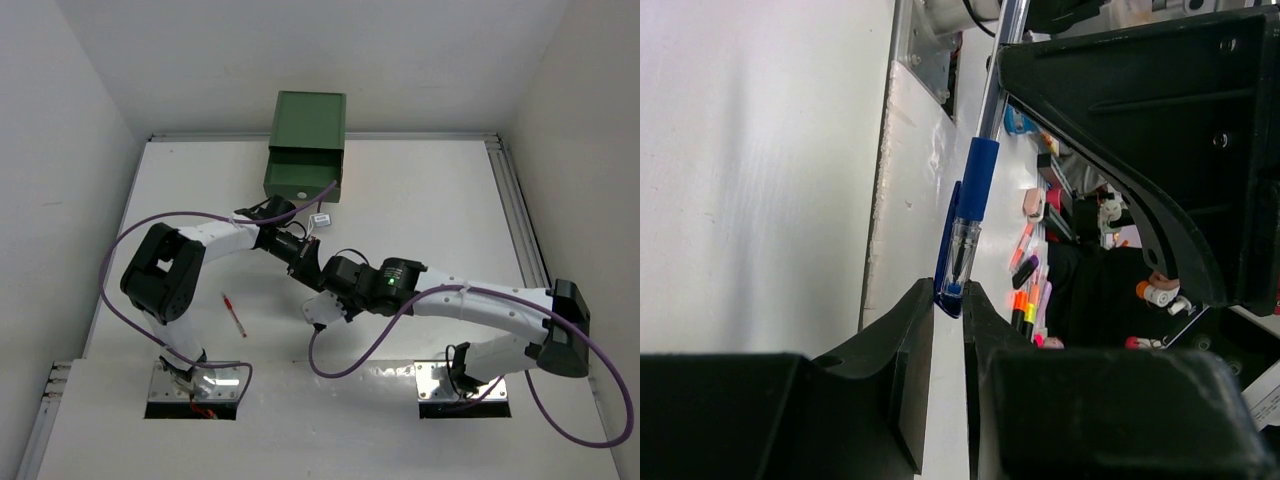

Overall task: Sort the stationery into containers
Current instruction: Close the pen cap on the pen.

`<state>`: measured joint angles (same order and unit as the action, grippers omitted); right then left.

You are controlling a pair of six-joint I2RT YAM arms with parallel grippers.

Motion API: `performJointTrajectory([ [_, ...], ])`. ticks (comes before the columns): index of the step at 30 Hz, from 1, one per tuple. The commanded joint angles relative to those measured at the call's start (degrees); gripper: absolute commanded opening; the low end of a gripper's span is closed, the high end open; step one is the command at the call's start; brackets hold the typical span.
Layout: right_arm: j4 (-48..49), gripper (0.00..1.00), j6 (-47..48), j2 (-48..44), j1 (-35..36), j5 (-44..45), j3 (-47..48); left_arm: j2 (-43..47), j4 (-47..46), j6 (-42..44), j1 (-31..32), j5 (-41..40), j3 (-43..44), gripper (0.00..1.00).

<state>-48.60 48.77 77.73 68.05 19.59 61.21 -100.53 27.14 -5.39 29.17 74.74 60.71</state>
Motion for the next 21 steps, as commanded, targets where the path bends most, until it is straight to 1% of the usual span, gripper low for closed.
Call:
performJointTrajectory([
  [1,4.21,0.00,-0.26,0.40,2.09,-5.71,2.42,0.16,-3.85,0.38,-0.69,1.81,3.02,0.00],
  [3,4.39,0.02,-0.26,0.23,2.09,-5.18,1.99,0.77,-3.84,0.90,-0.69,1.81,2.58,0.00],
  [4,4.48,0.05,-0.17,-0.04,2.09,-4.83,1.81,1.12,-3.93,0.91,-0.69,1.81,2.14,0.00],
  [5,4.48,0.16,-0.17,-0.21,2.17,-4.57,1.63,1.21,-4.02,0.99,-0.69,1.64,1.96,0.00],
  [7,4.65,0.24,0.00,-0.56,2.09,-4.39,1.46,1.48,-4.11,0.99,-0.87,1.72,1.52,0.00],
  [8,4.74,0.32,-0.08,-0.74,2.09,-3.95,1.28,1.57,-4.11,1.08,-0.95,1.64,1.52,0.00],
  [9,4.74,0.35,-0.08,-0.83,2.17,-3.86,1.28,1.65,-4.02,1.08,-1.04,1.64,1.43,0.00],
  [11,4.57,0.40,0.18,-1.09,2.09,-3.43,1.19,1.65,-3.93,1.43,-1.39,1.81,1.34,0.00],
  [17,4.65,0.43,0.71,-1.79,1.82,-2.63,0.31,1.57,-2.88,2.40,-2.10,2.25,1.17,0.00],
  [19,4.39,0.49,0.80,-2.15,1.30,-2.46,-0.21,1.65,-2.00,2.92,-2.27,2.51,1.17,0.00],
  [21,4.22,0.52,0.53,-2.50,-0.19,-2.81,-0.39,1.83,-1.47,3.72,-2.27,2.60,1.08,0.00],
])
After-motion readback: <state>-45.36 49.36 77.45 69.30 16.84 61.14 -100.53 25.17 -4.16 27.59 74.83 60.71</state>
